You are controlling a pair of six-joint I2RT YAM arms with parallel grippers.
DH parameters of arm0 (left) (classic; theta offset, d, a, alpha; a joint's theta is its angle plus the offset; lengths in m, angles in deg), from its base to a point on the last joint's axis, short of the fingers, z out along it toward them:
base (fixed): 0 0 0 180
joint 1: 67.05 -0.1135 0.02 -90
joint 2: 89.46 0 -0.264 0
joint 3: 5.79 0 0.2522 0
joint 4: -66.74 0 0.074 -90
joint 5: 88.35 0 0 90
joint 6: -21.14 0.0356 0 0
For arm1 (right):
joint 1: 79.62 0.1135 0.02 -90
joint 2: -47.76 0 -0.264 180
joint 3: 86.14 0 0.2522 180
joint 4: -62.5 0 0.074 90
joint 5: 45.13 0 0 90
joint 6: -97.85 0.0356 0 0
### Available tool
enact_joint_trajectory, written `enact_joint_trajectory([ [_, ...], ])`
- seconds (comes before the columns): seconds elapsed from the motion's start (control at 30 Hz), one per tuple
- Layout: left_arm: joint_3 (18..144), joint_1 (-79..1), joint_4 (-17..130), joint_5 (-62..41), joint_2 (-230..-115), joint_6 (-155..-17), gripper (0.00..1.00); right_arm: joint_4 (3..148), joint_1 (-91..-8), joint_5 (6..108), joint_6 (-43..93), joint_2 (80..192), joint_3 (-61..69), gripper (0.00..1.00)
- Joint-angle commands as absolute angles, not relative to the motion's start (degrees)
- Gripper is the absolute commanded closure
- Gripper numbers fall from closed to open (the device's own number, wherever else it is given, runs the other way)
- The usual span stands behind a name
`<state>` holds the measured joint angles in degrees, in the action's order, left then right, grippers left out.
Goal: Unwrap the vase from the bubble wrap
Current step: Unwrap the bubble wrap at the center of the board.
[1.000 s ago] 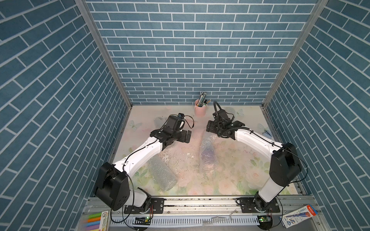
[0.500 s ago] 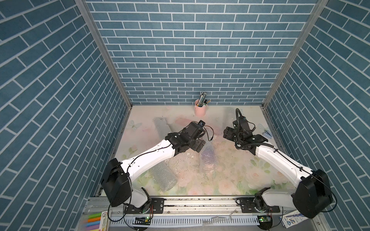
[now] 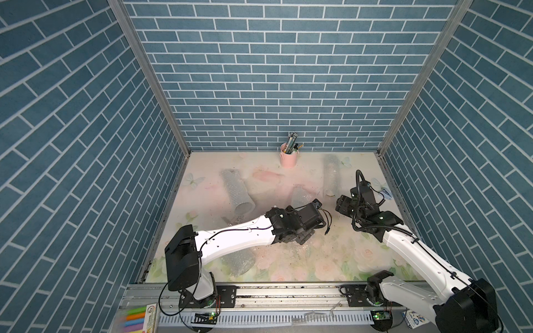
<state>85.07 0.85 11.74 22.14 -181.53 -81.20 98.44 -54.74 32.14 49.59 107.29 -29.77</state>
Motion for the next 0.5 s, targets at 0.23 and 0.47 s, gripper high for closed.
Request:
enact_joint_trajectory([
  [0.23,89.8,2.1,8.1,19.3,-188.4,-88.0,0.40,101.1,-56.4,31.2,51.1,101.4,-32.8,0.28],
  [0.47,90.2,1.4,7.7,18.7,-190.4,-88.9,0.67,101.6,-56.8,30.7,49.9,101.3,-33.3,0.28],
])
